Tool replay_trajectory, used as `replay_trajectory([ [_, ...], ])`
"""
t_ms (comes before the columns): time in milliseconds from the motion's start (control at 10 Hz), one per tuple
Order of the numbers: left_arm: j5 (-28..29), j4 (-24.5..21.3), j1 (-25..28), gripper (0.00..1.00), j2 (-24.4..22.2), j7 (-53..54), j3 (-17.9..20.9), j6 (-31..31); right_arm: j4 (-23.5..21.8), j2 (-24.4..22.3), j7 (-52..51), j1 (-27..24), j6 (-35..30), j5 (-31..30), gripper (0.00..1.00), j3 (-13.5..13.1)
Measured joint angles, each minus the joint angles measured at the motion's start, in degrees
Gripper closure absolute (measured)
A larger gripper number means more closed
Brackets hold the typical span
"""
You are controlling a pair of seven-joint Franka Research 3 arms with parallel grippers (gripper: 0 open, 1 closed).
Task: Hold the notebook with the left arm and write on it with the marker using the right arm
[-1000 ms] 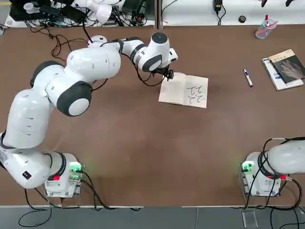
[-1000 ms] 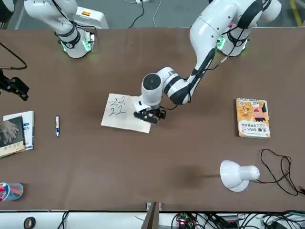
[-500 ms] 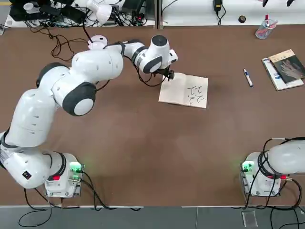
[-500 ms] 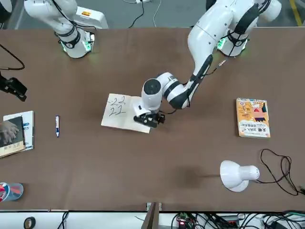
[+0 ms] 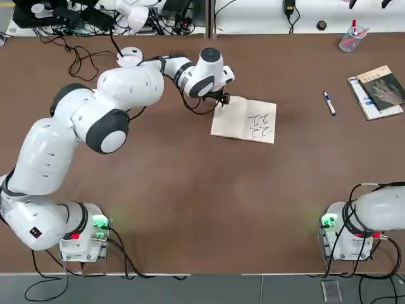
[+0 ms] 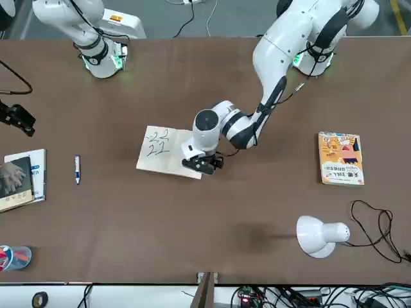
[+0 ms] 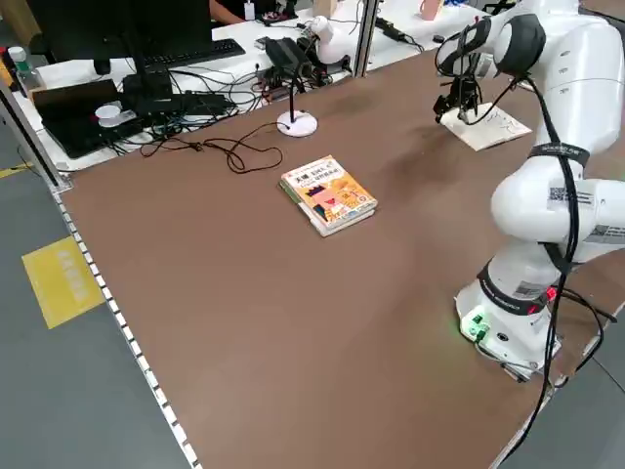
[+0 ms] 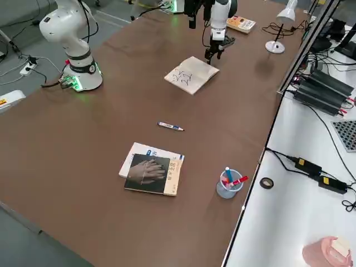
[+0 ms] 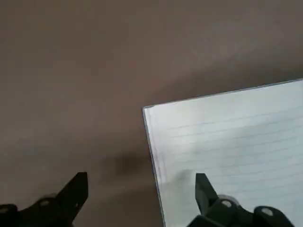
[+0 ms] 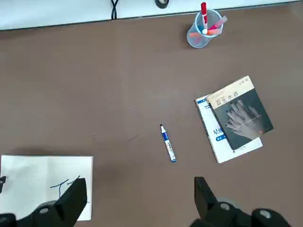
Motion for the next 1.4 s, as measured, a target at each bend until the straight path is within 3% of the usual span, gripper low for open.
replay_trajectory([
  [1400, 0.01, 1.15, -2.12, 0.00, 1.93, -0.38, 2.59, 1.69, -0.31, 0.02, 0.01, 0.00, -0.49, 0.11, 0.00, -0.06],
])
